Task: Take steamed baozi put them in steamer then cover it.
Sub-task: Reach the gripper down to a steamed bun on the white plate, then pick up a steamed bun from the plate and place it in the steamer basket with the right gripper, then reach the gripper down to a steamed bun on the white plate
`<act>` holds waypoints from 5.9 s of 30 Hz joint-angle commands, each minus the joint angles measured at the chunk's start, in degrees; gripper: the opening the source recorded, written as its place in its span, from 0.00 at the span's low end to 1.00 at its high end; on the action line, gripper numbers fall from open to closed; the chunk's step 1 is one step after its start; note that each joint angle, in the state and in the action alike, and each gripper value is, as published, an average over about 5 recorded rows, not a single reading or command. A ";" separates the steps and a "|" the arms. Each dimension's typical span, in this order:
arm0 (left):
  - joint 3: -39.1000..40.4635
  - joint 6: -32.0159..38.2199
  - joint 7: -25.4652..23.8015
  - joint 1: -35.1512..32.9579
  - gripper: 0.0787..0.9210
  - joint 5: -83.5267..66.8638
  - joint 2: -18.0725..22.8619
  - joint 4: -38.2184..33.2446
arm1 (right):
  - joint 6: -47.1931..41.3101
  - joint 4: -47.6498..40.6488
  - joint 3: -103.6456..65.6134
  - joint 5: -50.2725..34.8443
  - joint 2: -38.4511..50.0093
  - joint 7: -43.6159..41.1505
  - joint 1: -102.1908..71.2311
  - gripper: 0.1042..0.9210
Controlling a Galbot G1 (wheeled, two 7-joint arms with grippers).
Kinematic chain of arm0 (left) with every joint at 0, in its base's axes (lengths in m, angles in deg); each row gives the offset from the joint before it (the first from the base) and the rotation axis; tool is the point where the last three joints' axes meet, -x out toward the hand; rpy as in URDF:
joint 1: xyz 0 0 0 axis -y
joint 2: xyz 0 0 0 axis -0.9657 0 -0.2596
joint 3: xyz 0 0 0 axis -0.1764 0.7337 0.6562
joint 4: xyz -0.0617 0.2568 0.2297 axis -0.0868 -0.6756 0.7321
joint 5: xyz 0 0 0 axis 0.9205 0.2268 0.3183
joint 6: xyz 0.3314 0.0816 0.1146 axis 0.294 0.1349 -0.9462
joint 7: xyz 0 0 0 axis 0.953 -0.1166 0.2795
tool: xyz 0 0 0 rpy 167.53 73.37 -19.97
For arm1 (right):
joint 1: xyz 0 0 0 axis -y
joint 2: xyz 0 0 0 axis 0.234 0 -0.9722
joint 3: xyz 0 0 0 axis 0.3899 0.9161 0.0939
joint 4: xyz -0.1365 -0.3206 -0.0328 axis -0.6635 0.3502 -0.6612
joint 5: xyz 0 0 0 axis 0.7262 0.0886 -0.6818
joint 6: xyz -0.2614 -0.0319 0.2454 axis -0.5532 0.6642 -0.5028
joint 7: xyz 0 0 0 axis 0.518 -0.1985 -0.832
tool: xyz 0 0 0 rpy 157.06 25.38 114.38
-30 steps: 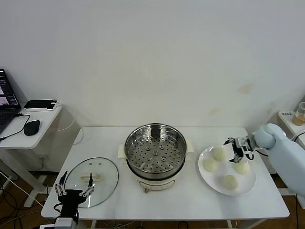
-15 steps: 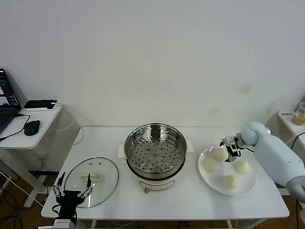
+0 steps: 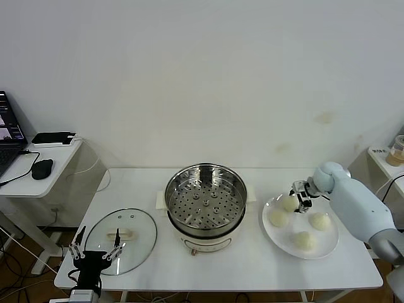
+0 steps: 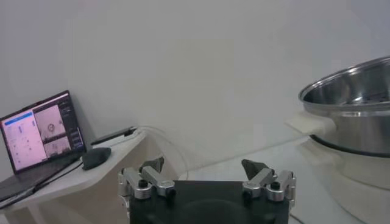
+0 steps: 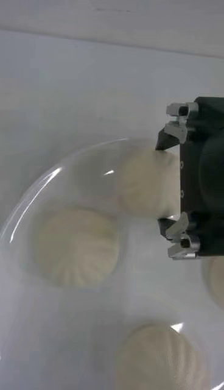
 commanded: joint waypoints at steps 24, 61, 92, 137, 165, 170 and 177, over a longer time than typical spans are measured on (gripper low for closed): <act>0.84 -0.15 0.52 1.96 0.88 -2.62 -1.75 2.23 | 1.05 16.81 19.39 -22.84 12.46 -5.45 22.72 0.61; -2.55 -1.51 -0.74 1.18 0.88 -8.34 -3.90 3.21 | 25.03 13.75 50.79 -14.97 -21.06 7.50 35.62 0.61; -3.88 -1.64 -0.96 0.99 0.88 -8.94 -4.03 1.67 | 5.85 20.88 46.20 -31.76 -12.09 -1.28 43.15 0.88; -5.12 -3.24 -1.43 3.25 0.88 -9.99 -9.70 2.30 | -16.48 25.93 20.06 -23.81 14.47 -1.75 3.33 0.88; -6.54 -3.11 -1.47 2.10 0.88 -9.47 -8.28 2.02 | -16.18 14.18 20.56 -19.17 4.40 -2.13 4.54 0.85; -6.35 -3.11 -1.45 2.12 0.88 -9.45 -8.14 1.89 | -16.55 15.53 20.66 -19.62 5.14 -2.84 4.80 0.76; -6.25 -3.10 -1.44 2.23 0.88 -9.48 -8.26 1.71 | -16.78 18.25 21.36 -21.32 7.11 -4.78 6.62 0.65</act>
